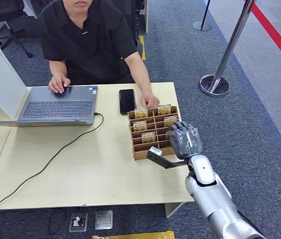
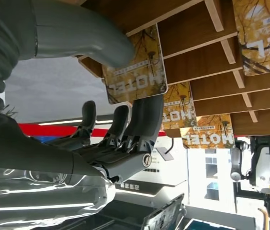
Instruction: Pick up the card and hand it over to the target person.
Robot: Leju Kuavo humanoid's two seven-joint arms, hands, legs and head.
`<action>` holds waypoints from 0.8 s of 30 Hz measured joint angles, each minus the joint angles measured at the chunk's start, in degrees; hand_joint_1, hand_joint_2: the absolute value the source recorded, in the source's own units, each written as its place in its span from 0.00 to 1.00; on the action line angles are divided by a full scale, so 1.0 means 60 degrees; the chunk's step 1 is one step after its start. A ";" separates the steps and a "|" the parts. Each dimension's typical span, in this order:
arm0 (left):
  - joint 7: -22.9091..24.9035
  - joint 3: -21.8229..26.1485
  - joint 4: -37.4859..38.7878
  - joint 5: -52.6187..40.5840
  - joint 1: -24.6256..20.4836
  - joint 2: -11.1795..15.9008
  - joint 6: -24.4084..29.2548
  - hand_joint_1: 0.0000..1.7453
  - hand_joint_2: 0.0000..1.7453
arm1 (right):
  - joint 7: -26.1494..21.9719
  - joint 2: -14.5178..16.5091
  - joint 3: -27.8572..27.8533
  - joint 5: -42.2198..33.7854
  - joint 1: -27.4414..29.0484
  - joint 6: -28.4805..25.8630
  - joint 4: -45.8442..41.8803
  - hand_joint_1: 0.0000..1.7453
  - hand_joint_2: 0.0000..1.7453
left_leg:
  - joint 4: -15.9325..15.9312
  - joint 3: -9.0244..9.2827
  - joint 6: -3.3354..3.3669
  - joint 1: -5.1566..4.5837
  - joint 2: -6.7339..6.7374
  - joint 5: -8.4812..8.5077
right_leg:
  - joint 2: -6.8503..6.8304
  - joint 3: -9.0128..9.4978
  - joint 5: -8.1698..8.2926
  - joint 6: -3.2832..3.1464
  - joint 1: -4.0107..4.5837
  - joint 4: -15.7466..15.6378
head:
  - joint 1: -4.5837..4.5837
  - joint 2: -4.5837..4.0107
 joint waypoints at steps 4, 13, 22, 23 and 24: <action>0.0005 -0.0019 -0.0003 -0.0018 -0.0013 -0.0008 -0.0002 0.00 0.00 | 0.0005 -0.0017 -0.0024 0.0000 0.0035 0.0001 -0.0022 0.34 1.00 | 0.0000 -0.0001 0.0001 0.0000 -0.0006 0.0003 | -0.0005 0.0000 0.0001 0.0001 0.0000 -0.0001 | 0.0000 0.0000; -0.0100 -0.0017 0.0010 -0.0010 0.0008 -0.0011 -0.0017 0.00 0.00 | -0.0025 -0.0002 0.0000 0.0038 0.0018 0.0102 -0.0033 0.56 1.00 | 0.0003 0.0007 0.0001 -0.0001 -0.0004 -0.0004 | -0.0001 0.0007 -0.0005 0.0000 -0.0001 0.0003 | 0.0000 0.0000; -0.0163 -0.0076 0.0005 -0.0059 -0.0002 -0.0037 -0.0025 0.00 0.00 | -0.0040 -0.0030 0.0029 0.0075 -0.0033 0.0154 0.0032 0.83 1.00 | -0.0001 -0.0001 0.0000 -0.0001 0.0000 0.0000 | 0.0000 -0.0002 0.0000 0.0001 -0.0001 -0.0002 | 0.0000 0.0000; -0.0220 -0.0131 -0.0003 -0.0107 0.0001 -0.0033 -0.0010 0.00 0.00 | -0.0044 -0.0034 0.0038 0.0076 -0.0052 0.0148 0.0057 0.93 1.00 | 0.0005 0.0003 0.0001 -0.0002 -0.0004 -0.0006 | -0.0001 0.0003 -0.0007 0.0001 -0.0002 0.0005 | 0.0000 0.0000; -0.0277 -0.0185 -0.0011 -0.0156 0.0005 -0.0028 0.0005 0.00 0.00 | -0.0049 -0.0038 0.0046 0.0078 -0.0072 0.0143 0.0083 0.97 1.00 | 0.0003 0.0000 0.0001 -0.0001 -0.0002 -0.0003 | 0.0000 0.0001 -0.0004 0.0001 -0.0001 0.0002 | 0.0000 0.0000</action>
